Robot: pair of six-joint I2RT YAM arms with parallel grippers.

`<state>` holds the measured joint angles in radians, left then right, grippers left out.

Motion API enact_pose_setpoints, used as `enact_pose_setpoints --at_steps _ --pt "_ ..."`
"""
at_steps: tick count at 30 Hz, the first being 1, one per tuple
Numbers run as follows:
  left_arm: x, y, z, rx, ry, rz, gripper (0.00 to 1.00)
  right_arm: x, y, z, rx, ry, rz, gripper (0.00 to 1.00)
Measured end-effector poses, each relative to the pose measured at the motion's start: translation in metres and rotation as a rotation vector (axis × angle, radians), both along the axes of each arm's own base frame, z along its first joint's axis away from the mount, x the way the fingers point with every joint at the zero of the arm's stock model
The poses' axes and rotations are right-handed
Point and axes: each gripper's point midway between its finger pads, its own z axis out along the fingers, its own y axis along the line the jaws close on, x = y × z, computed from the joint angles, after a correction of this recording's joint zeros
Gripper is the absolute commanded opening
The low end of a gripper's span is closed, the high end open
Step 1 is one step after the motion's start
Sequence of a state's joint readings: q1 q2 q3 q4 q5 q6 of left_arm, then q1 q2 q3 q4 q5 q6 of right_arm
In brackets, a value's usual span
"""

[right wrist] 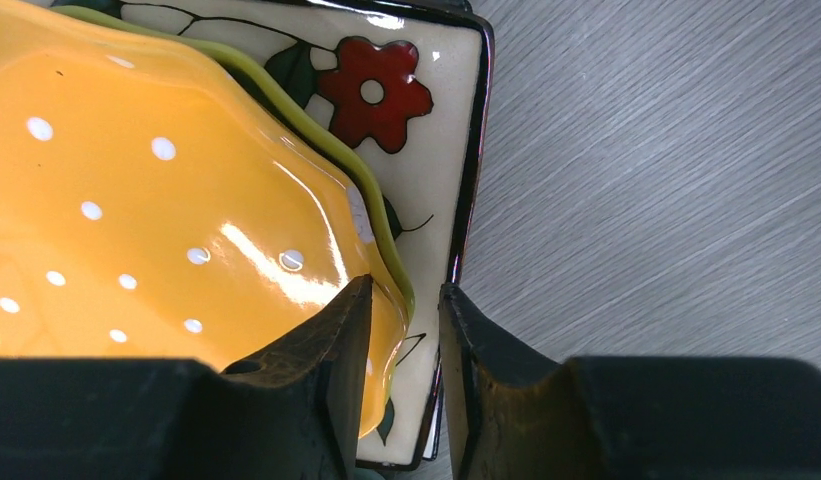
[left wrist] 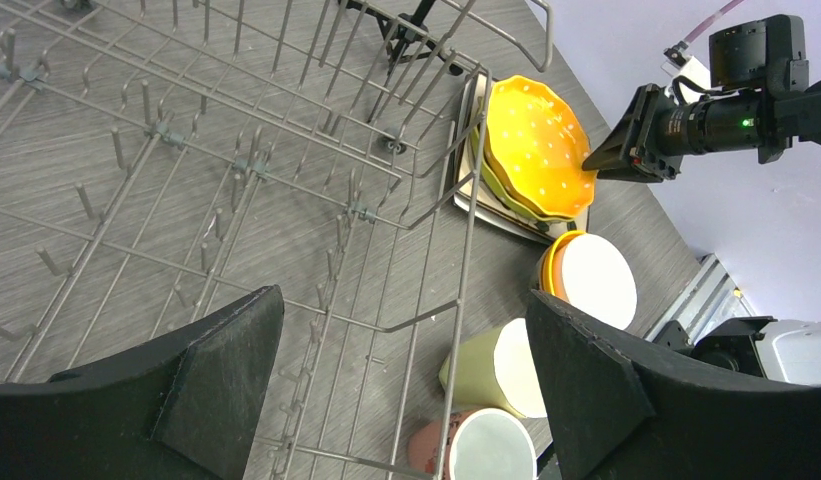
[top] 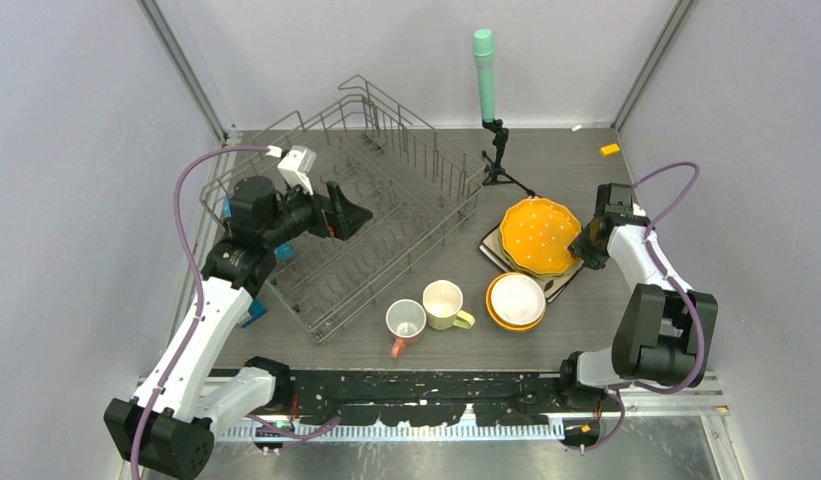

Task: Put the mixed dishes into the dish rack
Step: Pick up the plate at the center of the board.

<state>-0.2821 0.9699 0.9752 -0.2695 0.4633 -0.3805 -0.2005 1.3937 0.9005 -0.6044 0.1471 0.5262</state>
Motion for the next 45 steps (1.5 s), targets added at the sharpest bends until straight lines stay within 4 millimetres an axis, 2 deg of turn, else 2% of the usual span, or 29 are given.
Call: enact_pose_setpoints --at_steps 4,10,13,14,17,20,26,33,40,45 --pt "0.0 0.0 0.0 0.001 0.0 0.003 0.93 0.0 0.0 -0.002 0.001 0.008 0.003 0.26" --pt "0.001 0.001 0.0 0.002 0.0 0.009 0.94 0.001 0.001 -0.001 0.0 -0.001 0.009 0.21" --pt "0.001 0.001 0.0 0.003 0.0 0.01 0.94 0.0 0.0 0.002 -0.007 -0.006 0.011 0.16" --pt "0.001 0.001 0.0 0.002 0.0 0.01 0.94 -0.001 0.0 0.004 -0.009 -0.007 0.013 0.11" --pt "0.001 0.001 0.0 0.003 0.0 0.01 0.94 -0.004 0.0 0.008 -0.014 -0.011 0.016 0.04" --pt "0.001 0.001 -0.001 0.003 0.001 0.01 0.94 -0.006 0.0 0.012 -0.017 -0.02 0.018 0.03" --pt "0.002 0.001 -0.002 0.004 0.006 0.01 0.94 -0.017 0.004 0.019 -0.007 -0.02 0.019 0.03" --pt "0.004 0.002 -0.004 0.007 0.01 0.016 0.94 -0.027 0.01 0.02 0.016 -0.035 0.0 0.09" --pt "0.005 0.002 -0.006 0.012 0.017 0.024 0.94 -0.025 0.015 0.015 0.05 -0.036 -0.006 0.22" --pt "0.006 0.003 -0.006 0.012 0.018 0.026 0.94 -0.022 0.016 0.01 0.061 -0.029 -0.006 0.27"
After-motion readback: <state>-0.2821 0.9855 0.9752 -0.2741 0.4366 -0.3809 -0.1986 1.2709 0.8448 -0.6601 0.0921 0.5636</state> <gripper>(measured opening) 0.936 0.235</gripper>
